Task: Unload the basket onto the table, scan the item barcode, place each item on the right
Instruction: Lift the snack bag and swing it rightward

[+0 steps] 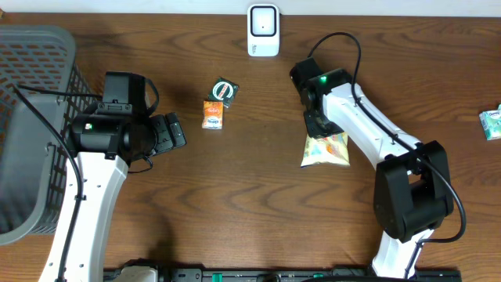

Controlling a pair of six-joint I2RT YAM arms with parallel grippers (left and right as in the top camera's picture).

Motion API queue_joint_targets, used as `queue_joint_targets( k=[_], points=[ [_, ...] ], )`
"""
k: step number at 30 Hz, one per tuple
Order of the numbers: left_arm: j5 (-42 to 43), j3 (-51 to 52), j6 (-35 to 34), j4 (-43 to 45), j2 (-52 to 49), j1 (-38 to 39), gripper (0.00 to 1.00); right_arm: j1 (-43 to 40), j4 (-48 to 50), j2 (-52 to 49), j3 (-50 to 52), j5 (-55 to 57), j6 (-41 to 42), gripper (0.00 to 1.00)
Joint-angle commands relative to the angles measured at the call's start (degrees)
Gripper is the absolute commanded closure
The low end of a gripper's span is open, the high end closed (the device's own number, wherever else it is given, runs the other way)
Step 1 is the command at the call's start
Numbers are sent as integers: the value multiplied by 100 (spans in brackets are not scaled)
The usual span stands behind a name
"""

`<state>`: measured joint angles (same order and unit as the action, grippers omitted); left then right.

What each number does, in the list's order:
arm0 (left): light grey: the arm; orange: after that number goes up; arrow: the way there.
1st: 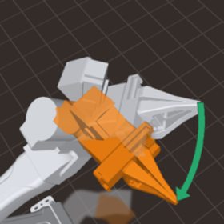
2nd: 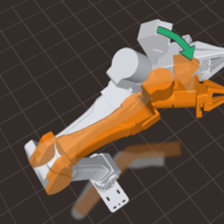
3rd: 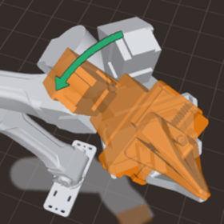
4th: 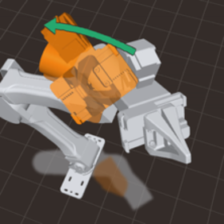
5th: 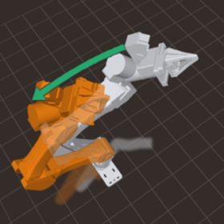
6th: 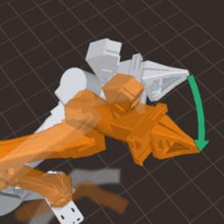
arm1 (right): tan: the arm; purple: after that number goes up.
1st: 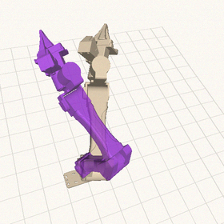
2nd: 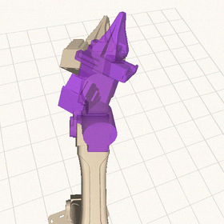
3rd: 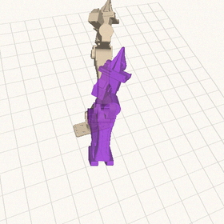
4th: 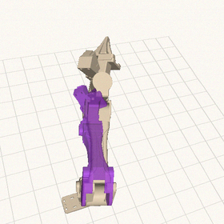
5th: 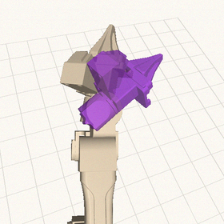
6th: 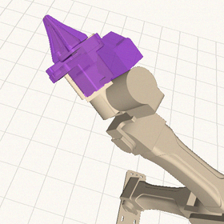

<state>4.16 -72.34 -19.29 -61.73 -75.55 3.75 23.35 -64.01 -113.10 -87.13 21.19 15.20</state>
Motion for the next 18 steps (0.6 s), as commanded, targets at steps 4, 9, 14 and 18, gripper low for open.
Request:
queue_joint_targets(
  k=[4, 9, 14, 18],
  points=[
    [-17, -4, 11, -31, 0, -31, 3, -157, 63, -48, -13, -146, 107, 81],
    [-15, -4, 11, -31, 0, -31, 2, -238, 199, -48, -13, -140, 105, 66],
    [-17, -4, 11, -31, 0, -31, 2, -481, 562, -48, -13, -203, 107, 72],
    [-17, -4, 11, -31, 0, -31, 2, -802, 881, -48, -13, -909, 105, 99]
  ],
)
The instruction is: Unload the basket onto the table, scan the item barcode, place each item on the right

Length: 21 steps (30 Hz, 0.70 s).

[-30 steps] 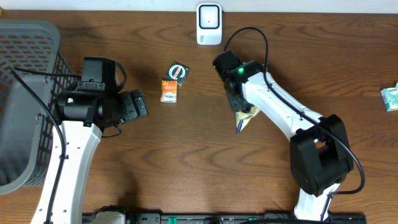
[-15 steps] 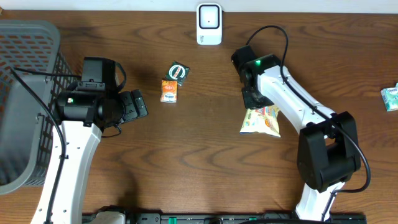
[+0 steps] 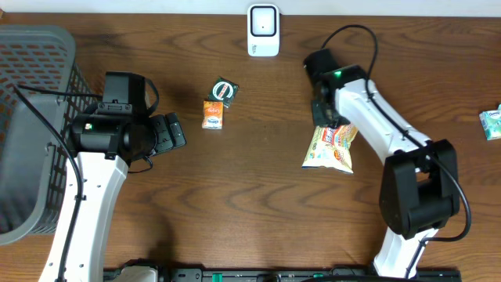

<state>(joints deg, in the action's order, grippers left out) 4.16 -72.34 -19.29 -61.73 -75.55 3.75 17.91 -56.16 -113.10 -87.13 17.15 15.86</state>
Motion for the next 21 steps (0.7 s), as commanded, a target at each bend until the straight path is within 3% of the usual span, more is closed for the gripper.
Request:
queue_joint_targets(
  k=[1, 8, 21],
  points=[
    [-17, -4, 11, -31, 0, -31, 2, -350, 142, -48, -13, -721, 37, 99],
    [-17, -4, 11, -31, 0, -31, 2, -787, 275, -48, -11, -1567, -105, 99],
    [-17, -4, 11, -31, 0, -31, 2, -839, 935, -48, 599, -1775, -125, 99]
  ],
)
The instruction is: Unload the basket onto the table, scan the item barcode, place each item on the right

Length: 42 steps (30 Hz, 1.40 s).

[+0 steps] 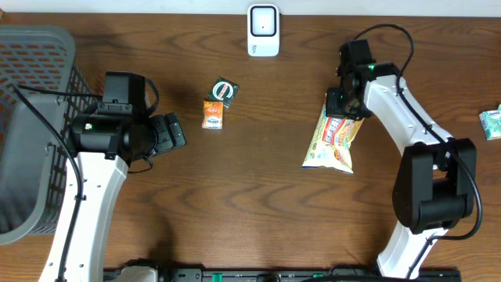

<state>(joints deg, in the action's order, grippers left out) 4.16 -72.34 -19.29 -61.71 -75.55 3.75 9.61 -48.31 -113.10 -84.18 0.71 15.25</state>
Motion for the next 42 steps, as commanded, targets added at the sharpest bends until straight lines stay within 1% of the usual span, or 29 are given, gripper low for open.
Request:
queue_joint_targets(
  k=[1, 3, 5, 11, 14, 20, 24, 28, 32, 36, 42],
  points=[
    [-15, -4, 11, -33, 0, -31, 2, -9, 267, -48, 420, -131, -59, 99],
    [-17, -4, 11, -33, 0, -31, 2, -9, 424, -48, 643, -133, -44, 99],
    [-17, -4, 11, -33, 0, -31, 2, -9, 372, -48, 774, -131, -4, 99],
    [-17, -4, 11, -33, 0, -31, 2, -28, 269, 13, 686, -87, -7, 99],
    [-17, -4, 11, -33, 0, -31, 2, -31, -15, 85, 446, -87, -7, 99],
    [-17, -4, 11, -33, 0, -31, 2, -11, -916, 260, -59, -136, -9, 99],
    [-17, -4, 11, -33, 0, -31, 2, 59, -1220, 247, -74, -382, -7, 98],
    [-17, -4, 11, -33, 0, -31, 2, 179, -1353, 245, 4, -424, -11, 95],
    [-15, -4, 11, -33, 0, -31, 2, 302, -1377, 245, 55, -426, -9, 94],
    [-17, -4, 11, -33, 0, -31, 2, 435, -1344, 240, 173, -407, -9, 91],
    [-17, -4, 11, -33, 0, -31, 2, 555, -1261, 240, 560, -409, -7, 91]
  ],
)
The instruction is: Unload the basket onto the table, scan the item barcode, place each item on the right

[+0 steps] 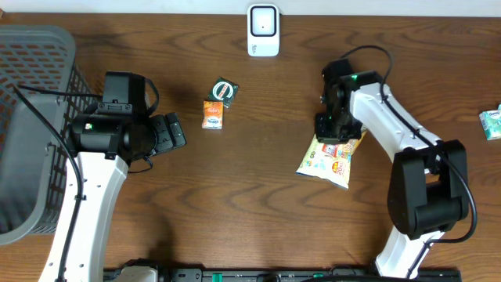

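A yellow snack bag [327,162] lies tilted on the table right of centre. Its upper end is under my right gripper [332,135], which looks shut on that end; the fingers are largely hidden by the wrist. The white barcode scanner [263,30] stands at the table's far edge, up and to the left of the bag. My left gripper [175,130] hovers at the left with nothing in it, and its jaw gap is too small to read.
A small orange packet [213,115] and a round green packet [225,90] lie between the arms. A grey mesh basket [35,94] fills the left side. A green packet [491,123] sits at the right edge.
My right gripper has moved left and down, from near the bag's stretched-up top to a spot closer to the centre. The bag has turned and shifted left with it. The left arm is unchanged.
At first my right gripper was at the upper end of the bag as it lay flat. It then stood further right with the bag's top drawn up, and further right again with the bag stretched out. Now the gripper and bag are back towards the left.
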Controlling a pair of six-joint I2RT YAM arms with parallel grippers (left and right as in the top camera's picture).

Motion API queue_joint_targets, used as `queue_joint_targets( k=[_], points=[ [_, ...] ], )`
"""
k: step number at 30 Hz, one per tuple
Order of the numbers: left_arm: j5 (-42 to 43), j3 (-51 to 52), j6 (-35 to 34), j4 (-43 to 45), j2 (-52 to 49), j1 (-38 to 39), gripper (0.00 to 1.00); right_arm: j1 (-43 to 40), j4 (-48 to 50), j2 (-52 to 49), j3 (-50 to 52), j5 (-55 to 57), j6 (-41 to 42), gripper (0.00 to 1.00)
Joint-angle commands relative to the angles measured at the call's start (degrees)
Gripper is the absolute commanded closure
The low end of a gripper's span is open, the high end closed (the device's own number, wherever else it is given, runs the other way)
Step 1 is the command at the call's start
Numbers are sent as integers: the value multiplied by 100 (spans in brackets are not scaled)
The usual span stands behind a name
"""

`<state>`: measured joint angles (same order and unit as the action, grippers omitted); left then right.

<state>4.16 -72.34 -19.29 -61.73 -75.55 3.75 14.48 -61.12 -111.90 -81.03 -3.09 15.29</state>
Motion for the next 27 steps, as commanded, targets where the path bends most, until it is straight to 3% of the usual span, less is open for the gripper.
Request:
queue_joint_targets(
  k=[1, 9, 16, 21, 27],
  points=[
    [-17, -4, 11, -31, 0, -31, 2, 92, 46, 120, 328, -28, -11, 90],
    [-17, -4, 11, -31, 0, -31, 2, 247, 566, 120, 647, -267, -9, 92],
    [-17, -4, 11, -31, 0, -31, 3, 256, 2055, 120, 647, -1958, 35, 91],
    [-17, -4, 11, -31, 0, -31, 2, 254, 3080, 120, 634, -2343, 726, 96],
    [-17, -4, 11, -31, 0, -31, 2, 190, 3108, 120, 455, -2275, 627, 98]
  ],
)
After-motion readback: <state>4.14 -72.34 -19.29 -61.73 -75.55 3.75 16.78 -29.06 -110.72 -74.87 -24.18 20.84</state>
